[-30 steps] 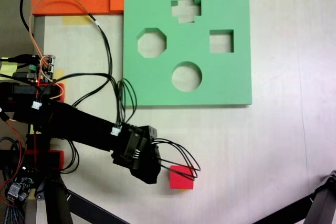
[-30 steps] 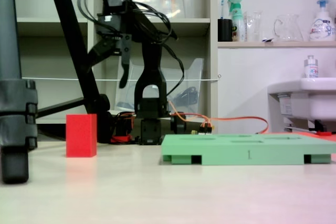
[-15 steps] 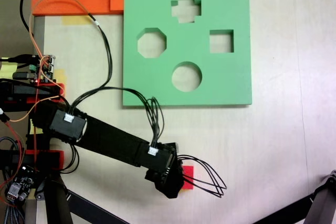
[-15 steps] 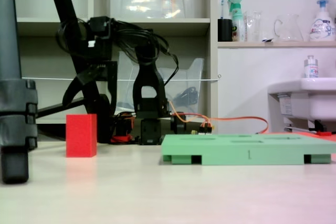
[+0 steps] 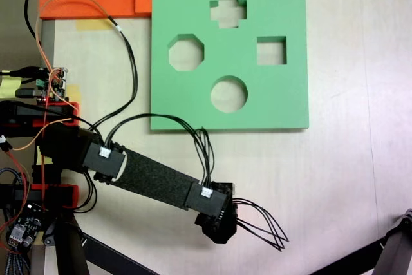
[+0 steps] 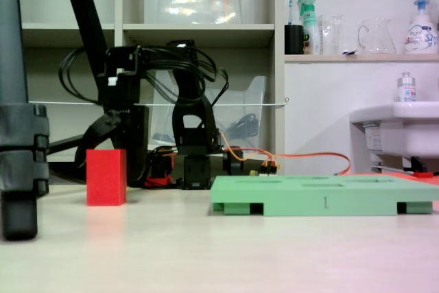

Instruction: Put the square block into the corresponding hole

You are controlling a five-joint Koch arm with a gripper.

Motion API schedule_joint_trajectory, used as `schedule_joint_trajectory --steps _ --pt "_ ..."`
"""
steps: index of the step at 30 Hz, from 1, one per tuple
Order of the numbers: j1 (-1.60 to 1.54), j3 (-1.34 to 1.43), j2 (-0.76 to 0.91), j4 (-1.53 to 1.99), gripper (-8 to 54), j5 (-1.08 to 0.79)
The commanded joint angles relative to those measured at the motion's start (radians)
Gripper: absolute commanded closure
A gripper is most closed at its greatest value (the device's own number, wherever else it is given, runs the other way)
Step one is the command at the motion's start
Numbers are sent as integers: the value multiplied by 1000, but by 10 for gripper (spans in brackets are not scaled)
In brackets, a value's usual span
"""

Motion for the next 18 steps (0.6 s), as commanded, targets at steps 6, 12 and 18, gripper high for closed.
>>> schedule_joint_trajectory --steps 6,12,18 --pt "11 51 17 6 178 51" --pt "52 58 37 146 381 52" --pt "12 94 233 183 388 66"
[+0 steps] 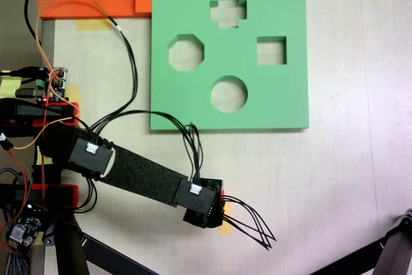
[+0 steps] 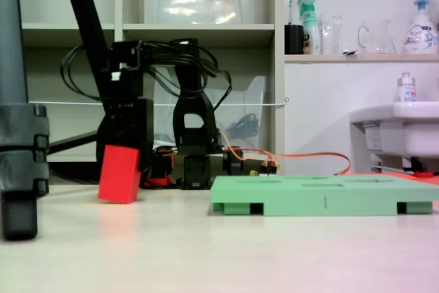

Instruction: Put the square block into the corresponding hole

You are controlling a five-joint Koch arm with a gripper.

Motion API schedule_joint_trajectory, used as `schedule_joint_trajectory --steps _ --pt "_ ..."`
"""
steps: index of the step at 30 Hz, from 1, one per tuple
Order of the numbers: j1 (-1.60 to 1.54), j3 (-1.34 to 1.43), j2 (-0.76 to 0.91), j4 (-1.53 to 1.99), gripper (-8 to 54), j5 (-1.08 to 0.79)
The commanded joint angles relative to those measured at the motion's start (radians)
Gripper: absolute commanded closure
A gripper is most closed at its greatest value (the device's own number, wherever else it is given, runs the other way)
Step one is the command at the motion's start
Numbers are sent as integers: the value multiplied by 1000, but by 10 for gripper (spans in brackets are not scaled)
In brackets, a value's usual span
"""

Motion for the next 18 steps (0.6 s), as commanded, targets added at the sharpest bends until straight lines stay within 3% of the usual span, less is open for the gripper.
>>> schedule_joint_trajectory --steps 1,4,11,18 --pt "0 -8 138 97 419 41" --pt "-21 -18 255 97 532 173" --pt "-291 -172 319 101 536 423" --pt "-666 -505 129 51 535 560"
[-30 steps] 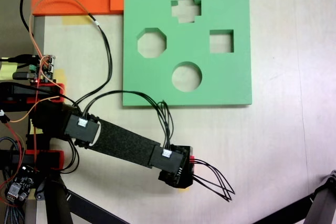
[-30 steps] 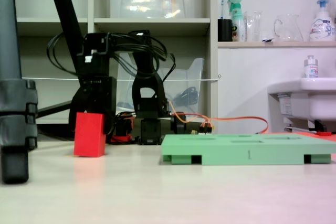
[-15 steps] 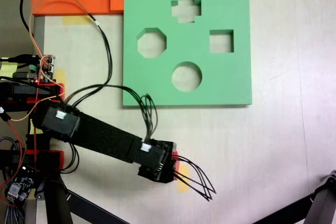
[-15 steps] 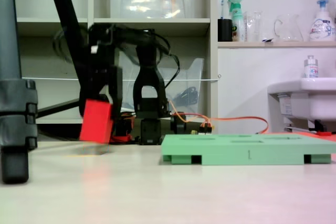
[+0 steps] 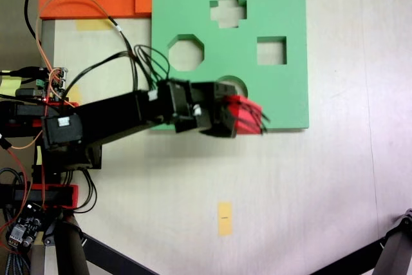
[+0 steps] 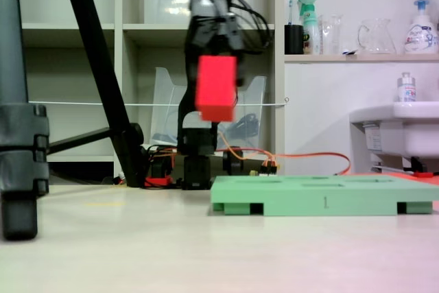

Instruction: Put the square block into the corresponding hole

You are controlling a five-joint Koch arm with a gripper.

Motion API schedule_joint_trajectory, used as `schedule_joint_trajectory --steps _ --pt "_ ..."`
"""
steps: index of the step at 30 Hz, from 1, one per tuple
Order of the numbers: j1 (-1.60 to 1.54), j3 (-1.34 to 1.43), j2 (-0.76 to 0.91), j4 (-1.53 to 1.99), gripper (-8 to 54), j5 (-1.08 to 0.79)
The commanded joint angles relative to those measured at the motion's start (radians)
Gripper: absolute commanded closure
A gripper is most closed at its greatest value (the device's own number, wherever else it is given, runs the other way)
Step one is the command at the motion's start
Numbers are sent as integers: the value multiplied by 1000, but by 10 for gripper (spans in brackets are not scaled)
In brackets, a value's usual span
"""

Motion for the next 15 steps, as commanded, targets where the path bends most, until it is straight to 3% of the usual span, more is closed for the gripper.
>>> schedule_joint_trajectory --steps 1,10,15 --pt "-92 -114 -34 -31 535 41" --pt "-249 -414 -339 -43 534 115" --pt "-270 -433 -411 -91 534 178"
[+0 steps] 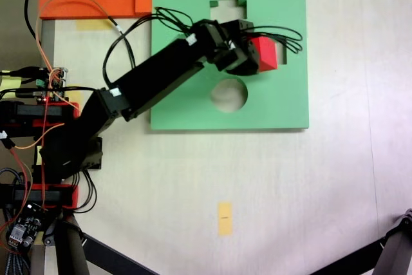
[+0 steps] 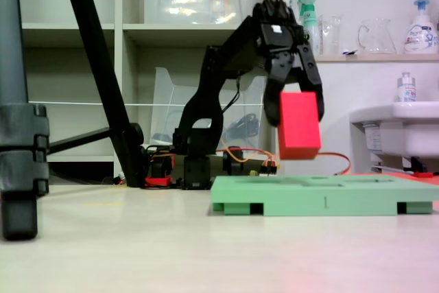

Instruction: Put the square block into the corresponding hole

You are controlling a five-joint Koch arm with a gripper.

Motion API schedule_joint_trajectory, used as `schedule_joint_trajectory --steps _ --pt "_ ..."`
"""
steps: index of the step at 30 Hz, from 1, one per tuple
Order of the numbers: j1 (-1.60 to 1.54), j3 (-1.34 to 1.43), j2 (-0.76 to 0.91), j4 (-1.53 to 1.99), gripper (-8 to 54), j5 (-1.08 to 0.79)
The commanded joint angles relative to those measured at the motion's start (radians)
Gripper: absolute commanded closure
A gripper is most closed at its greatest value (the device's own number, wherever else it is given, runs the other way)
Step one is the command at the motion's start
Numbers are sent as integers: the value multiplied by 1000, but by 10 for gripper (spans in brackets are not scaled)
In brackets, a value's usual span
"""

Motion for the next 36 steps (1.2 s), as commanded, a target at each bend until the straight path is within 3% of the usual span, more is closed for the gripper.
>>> schedule_joint_trajectory --steps 1,10,36 --pt "-23 -66 12 -84 534 52" --pt "-40 -87 -49 -166 534 224" --pt "-58 -109 -175 -190 533 216"
